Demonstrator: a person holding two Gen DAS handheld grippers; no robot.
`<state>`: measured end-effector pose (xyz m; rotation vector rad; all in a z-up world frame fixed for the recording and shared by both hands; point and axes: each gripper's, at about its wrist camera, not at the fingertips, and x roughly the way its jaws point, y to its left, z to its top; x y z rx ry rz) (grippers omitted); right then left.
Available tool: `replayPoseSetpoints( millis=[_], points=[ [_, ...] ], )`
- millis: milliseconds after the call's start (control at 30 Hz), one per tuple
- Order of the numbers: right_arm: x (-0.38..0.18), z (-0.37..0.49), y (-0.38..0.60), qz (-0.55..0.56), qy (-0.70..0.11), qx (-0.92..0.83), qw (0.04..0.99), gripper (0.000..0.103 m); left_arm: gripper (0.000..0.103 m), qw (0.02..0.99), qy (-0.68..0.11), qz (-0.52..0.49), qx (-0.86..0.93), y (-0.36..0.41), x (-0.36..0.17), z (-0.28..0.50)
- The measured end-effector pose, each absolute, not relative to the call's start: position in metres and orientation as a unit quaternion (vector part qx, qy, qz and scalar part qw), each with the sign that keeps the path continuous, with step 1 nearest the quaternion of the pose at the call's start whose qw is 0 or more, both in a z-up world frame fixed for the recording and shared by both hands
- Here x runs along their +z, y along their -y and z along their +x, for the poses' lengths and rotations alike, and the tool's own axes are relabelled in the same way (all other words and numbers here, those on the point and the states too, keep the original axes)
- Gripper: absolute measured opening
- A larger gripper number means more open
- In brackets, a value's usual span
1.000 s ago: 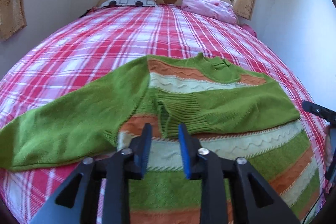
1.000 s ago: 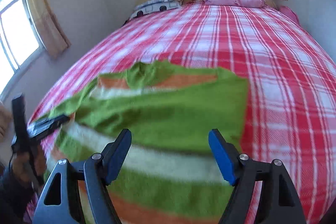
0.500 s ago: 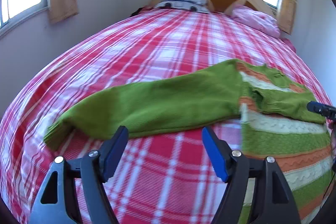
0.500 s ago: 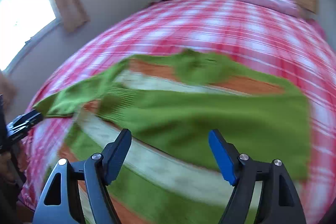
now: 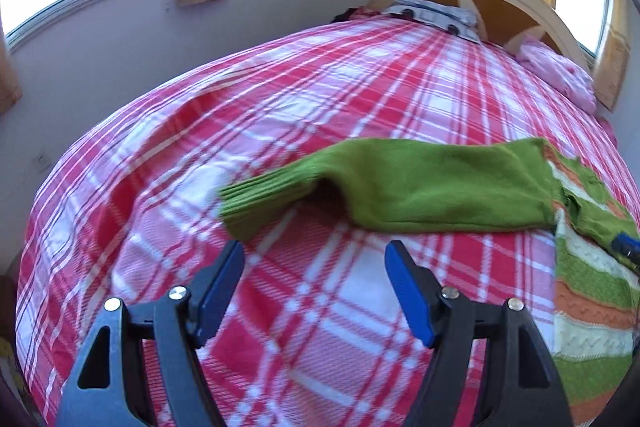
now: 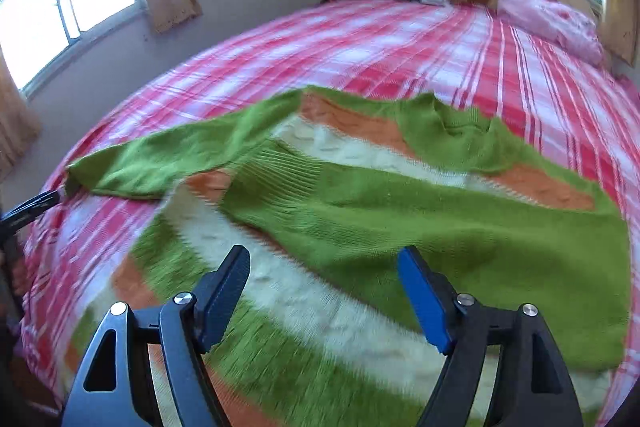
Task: Fold small clothes
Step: 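Move the left gripper to the other sleeve and grasp its cuff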
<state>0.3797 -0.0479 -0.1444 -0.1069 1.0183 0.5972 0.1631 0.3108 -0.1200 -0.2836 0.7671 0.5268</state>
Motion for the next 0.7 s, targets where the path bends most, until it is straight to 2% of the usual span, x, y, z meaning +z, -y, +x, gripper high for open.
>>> replayPoseSetpoints(
  millis=[267, 500, 533, 567, 600, 700],
  points=[
    [-0.150, 0.347, 0.035, -0.122, -0.424, 0.279, 0.853, 0.084, 0.075, 0.866, -0.371, -0.199, 0.270, -0.342, -0.129, 0.144],
    [-0.153, 0.336, 0.019, -0.182, -0.415, 0.257, 0.853, 0.091, 0.075, 0.863, -0.318, -0.309, 0.241, -0.338, -0.116, 0.154],
    [-0.154, 0.335, 0.017, -0.190, -0.413, 0.253, 0.854, 0.091, 0.077, 0.859, -0.313, -0.325, 0.242, -0.340, -0.116, 0.157],
    [-0.154, 0.334, 0.017, -0.192, -0.413, 0.252, 0.854, 0.091, 0.084, 0.855, -0.312, -0.337, 0.241, -0.342, -0.117, 0.161],
    [-0.154, 0.334, 0.017, -0.192, -0.412, 0.252, 0.854, 0.091, 0.087, 0.849, -0.312, -0.352, 0.243, -0.345, -0.118, 0.165],
    [-0.154, 0.335, 0.019, -0.187, -0.413, 0.253, 0.855, 0.091, 0.087, 0.837, -0.306, -0.387, 0.238, -0.351, -0.125, 0.176]
  ],
)
